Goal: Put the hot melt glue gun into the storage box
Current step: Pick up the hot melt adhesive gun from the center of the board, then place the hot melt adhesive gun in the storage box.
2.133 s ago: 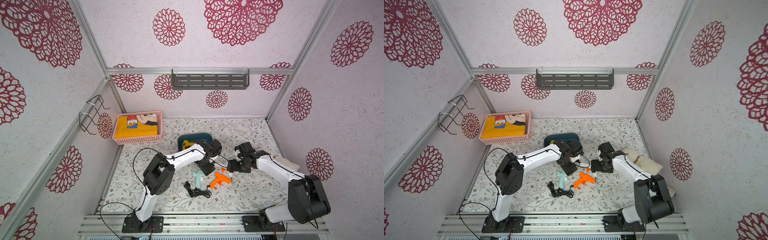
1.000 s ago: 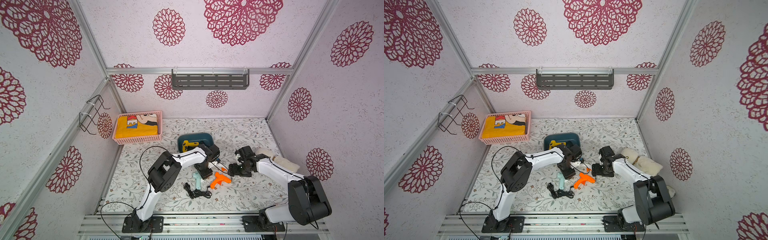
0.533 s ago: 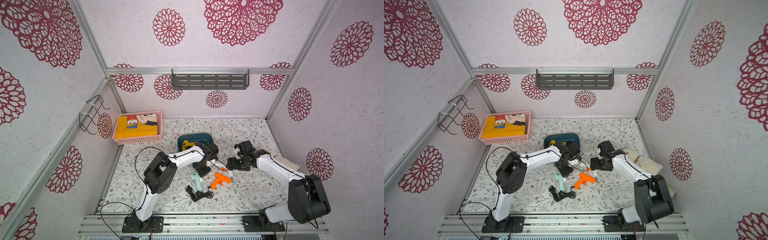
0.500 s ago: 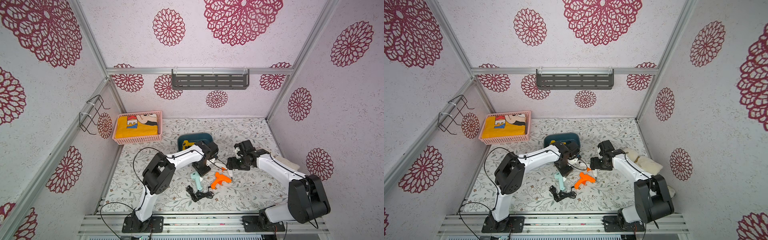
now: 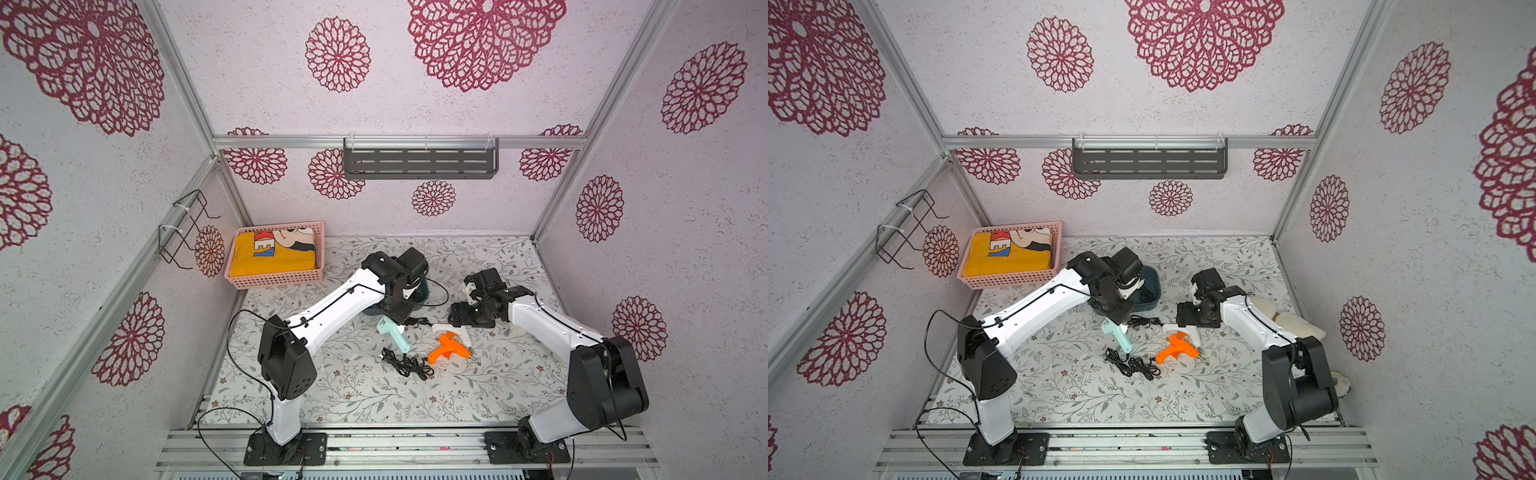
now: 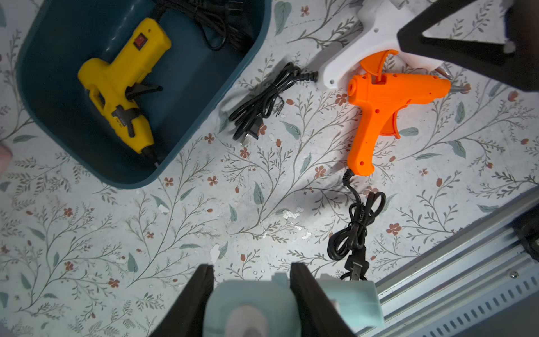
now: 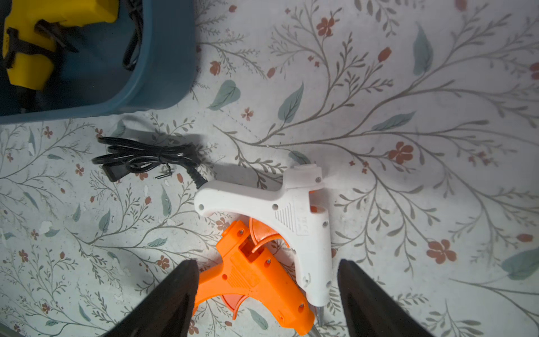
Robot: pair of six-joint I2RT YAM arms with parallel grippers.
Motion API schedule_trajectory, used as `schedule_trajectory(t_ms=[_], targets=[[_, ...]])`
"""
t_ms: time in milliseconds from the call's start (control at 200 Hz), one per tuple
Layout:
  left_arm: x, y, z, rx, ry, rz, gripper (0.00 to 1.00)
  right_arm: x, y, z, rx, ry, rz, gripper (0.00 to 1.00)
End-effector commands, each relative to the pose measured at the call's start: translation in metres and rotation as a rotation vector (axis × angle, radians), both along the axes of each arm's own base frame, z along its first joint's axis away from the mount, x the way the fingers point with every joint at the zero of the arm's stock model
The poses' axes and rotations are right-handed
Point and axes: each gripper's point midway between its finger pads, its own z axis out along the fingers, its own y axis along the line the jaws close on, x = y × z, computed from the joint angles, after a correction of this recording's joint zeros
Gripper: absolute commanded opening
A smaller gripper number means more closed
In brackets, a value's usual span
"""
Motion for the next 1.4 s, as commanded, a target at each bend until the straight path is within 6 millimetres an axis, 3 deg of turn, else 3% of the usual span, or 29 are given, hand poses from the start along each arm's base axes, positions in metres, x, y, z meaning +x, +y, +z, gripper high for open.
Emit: schedule_trajectory(t_ms=[0,330,485,585,766,876,906,1091,1396], targets=[[-0.012,0.014,-0.005,0.064,0.054,0.065,0.07,0.006,0.003,0.007,0.012,-0.019,0.023,0.82],[-0.021,0.049,0.027,0.170,-0.090,0.180,0.07,0.008,0.005,0.003,0.041,-0.023,0.012,0.82],[-0.012,0.046,0.032,0.135,-0.113,0.218,0.07,0.009,0.007,0.001,0.045,-0.022,0.016,0.82],[0.013,0.041,0.040,0.067,-0.134,0.311,0.05,0.010,0.007,0.003,0.042,-0.024,0.015,0.82],[0.082,0.041,0.063,-0.199,-0.178,0.613,0.03,0.011,0.005,0.008,0.037,-0.034,0.002,0.82],[0.115,0.054,0.072,-0.358,-0.167,0.800,0.02,0.012,0.003,0.013,0.037,-0.047,-0.007,0.82],[0.127,0.055,0.056,-0.365,-0.140,0.853,0.02,0.012,0.003,0.014,0.037,-0.047,-0.011,0.82],[0.171,0.054,0.046,-0.530,-0.089,0.983,0.01,0.010,0.002,0.016,0.042,-0.057,-0.026,0.82],[0.202,0.036,-0.002,-0.599,0.016,1.104,0.00,0.017,0.003,0.017,0.049,-0.063,-0.035,0.82]])
